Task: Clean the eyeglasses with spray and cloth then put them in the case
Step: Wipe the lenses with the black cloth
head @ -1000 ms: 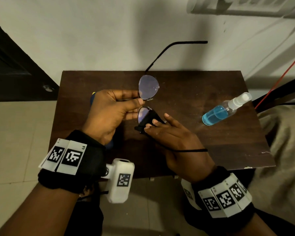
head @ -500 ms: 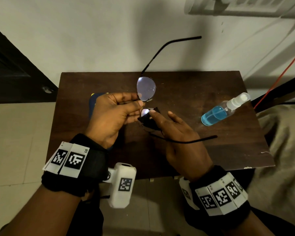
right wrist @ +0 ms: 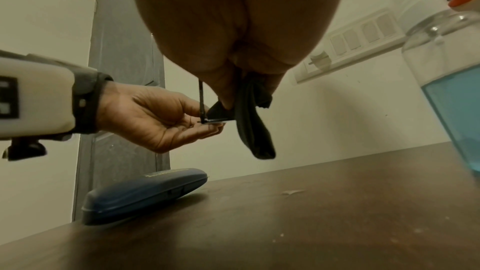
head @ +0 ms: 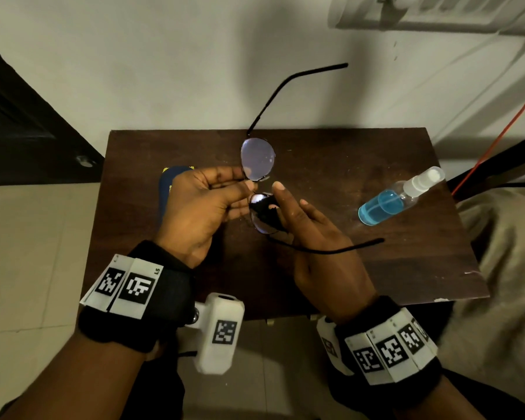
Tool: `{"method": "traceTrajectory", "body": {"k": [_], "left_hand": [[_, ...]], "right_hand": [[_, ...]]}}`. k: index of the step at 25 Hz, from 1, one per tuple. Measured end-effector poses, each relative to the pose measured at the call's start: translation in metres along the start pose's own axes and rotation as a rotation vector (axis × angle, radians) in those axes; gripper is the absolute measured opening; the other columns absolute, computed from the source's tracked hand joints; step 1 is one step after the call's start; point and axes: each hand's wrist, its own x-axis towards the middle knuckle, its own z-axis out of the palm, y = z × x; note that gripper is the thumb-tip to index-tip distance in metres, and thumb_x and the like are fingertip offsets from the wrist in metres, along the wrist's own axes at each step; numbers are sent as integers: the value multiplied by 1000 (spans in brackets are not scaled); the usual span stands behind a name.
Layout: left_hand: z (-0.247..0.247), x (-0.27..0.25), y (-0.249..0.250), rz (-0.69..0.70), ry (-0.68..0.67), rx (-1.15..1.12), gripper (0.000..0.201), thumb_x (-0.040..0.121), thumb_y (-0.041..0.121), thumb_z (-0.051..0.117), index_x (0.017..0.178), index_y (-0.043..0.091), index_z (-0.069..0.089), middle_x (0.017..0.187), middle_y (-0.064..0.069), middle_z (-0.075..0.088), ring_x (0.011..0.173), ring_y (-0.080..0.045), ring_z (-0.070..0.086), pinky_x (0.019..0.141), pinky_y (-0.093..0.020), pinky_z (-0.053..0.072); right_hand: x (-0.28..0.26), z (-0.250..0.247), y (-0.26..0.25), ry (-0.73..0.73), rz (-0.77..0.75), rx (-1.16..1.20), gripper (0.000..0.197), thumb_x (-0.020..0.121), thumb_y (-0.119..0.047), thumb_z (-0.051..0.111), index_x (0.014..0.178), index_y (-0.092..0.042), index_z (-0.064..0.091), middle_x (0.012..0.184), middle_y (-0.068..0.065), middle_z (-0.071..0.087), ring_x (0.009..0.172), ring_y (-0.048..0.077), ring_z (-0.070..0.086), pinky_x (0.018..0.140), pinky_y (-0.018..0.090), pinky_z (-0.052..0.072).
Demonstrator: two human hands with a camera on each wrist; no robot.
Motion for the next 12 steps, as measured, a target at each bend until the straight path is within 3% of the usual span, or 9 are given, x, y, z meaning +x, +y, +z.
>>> {"method": "traceTrajectory", "body": {"k": [5,7,10,12], "left_hand": [[8,-6,-2,4,-31,18,16,83,-1,66,88,13,70,69,5,75,60,-5,69,54,-17,55],[7,-4,-3,16,-9,14,16,82,-1,66,90,12,71,72,3,76,65,-8,71,56,-19,56],[3,0,-4,10,40,-10,17,83,-3,65,95,8,71,71,2,75,64,-8,71,53,-15,52],[4,-2,-3,8,38,-1,17,83,-3,64,94,8,71,68,4,74,60,-4,69,50,-12,49]], "right_hand": [[-1,-2,3,-53,-25,48,57,82,-10,34,139,-9,30,126,11,60,130,-2,16,106,28,28],[-1,-2,3,-65,-22,71,57,83,-8,36,139,-9,30,125,11,61,131,3,25,107,28,31],[-4,0,3,-142,-35,134,60,83,-2,45,141,-8,32,127,11,60,123,17,47,105,40,42],[-5,1,4,-158,-33,144,62,82,0,45,142,-9,32,128,11,60,123,18,48,106,39,41]]}}
